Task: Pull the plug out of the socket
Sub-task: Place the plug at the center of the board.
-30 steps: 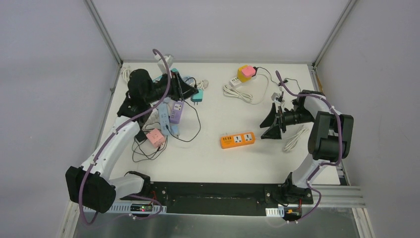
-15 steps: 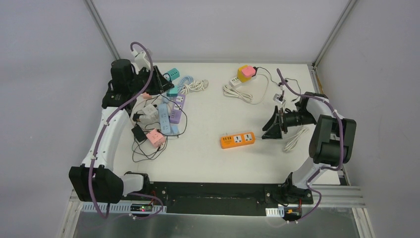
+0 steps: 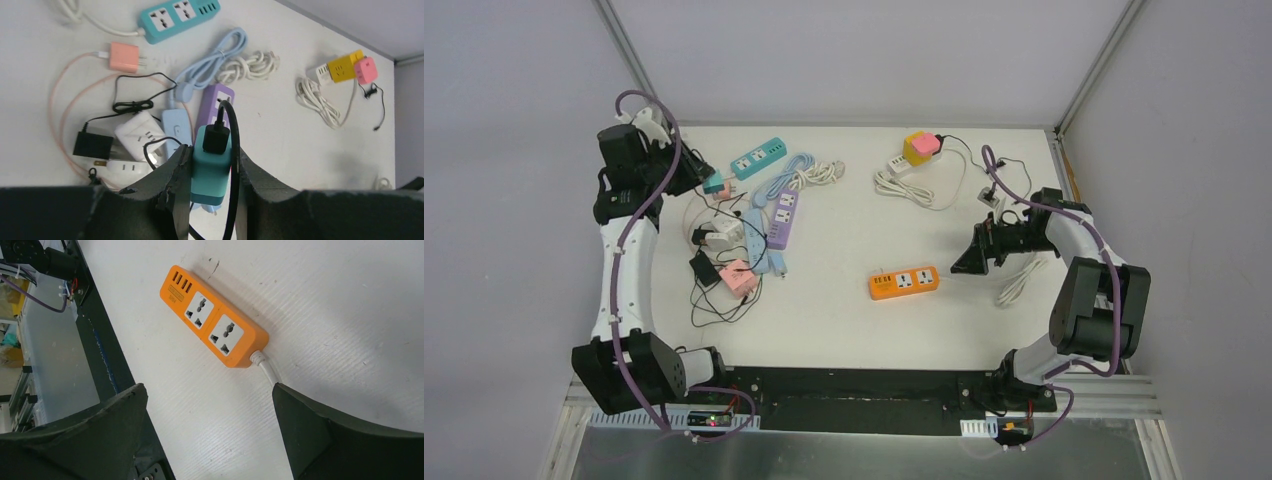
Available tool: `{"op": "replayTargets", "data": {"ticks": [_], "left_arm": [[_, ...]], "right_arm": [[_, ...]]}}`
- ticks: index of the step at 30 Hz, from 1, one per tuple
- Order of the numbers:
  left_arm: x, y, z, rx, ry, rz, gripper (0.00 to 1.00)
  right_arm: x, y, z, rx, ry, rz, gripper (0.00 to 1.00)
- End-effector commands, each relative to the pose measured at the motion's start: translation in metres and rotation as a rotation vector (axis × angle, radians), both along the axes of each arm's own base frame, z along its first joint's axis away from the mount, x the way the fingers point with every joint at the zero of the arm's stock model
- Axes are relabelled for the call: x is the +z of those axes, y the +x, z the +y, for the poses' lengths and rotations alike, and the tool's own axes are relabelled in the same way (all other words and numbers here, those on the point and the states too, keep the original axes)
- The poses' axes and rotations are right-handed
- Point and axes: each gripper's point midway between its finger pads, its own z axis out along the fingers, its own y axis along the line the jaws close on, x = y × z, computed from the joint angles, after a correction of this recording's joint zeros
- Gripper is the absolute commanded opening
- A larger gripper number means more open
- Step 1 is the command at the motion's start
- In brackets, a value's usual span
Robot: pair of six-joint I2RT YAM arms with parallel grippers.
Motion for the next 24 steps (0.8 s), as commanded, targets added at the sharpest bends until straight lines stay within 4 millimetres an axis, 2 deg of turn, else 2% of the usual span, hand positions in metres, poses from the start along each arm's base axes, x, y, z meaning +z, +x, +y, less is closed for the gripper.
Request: {"op": "replayTargets", "data": {"ticks": [1, 3, 6, 12, 16, 21, 24], "left_arm": [[0.042, 0.004, 0.029, 0.111, 0.104, -0.101, 0.0], [0.035, 0.005, 0.041, 0.151, 0.157, -0.077, 0.0], [0.009, 0.011, 0.061, 0.218, 0.2, -0.01, 0.0], [-0.026, 0.036, 0.079, 0.25, 0.197, 0.061, 0.0], [-0.039, 0.056, 0.079, 0.195, 0.203, 0.077, 0.0], [-0.064, 0.08, 0.059, 0.021, 0.126, 0.114, 0.0], [-0.083, 0.092, 0.057, -0.008, 0.087, 0.157, 0.0]], "right_arm": [[0.002, 0.006, -0.001, -0.012, 0.004, -0.037, 1.0], [0.001, 0.004, 0.0, -0.004, 0.013, -0.027, 1.0], [-0.002, 0.002, 0.0, 0.008, 0.014, -0.016, 1.0], [-0.005, 0.0, 0.0, 0.016, 0.018, -0.005, 1.0], [-0.007, -0.001, 0.0, 0.02, 0.02, 0.0, 1.0], [-0.009, -0.005, 0.001, 0.041, 0.029, 0.012, 1.0], [-0.009, -0.008, 0.002, 0.052, 0.034, 0.022, 1.0]]}}
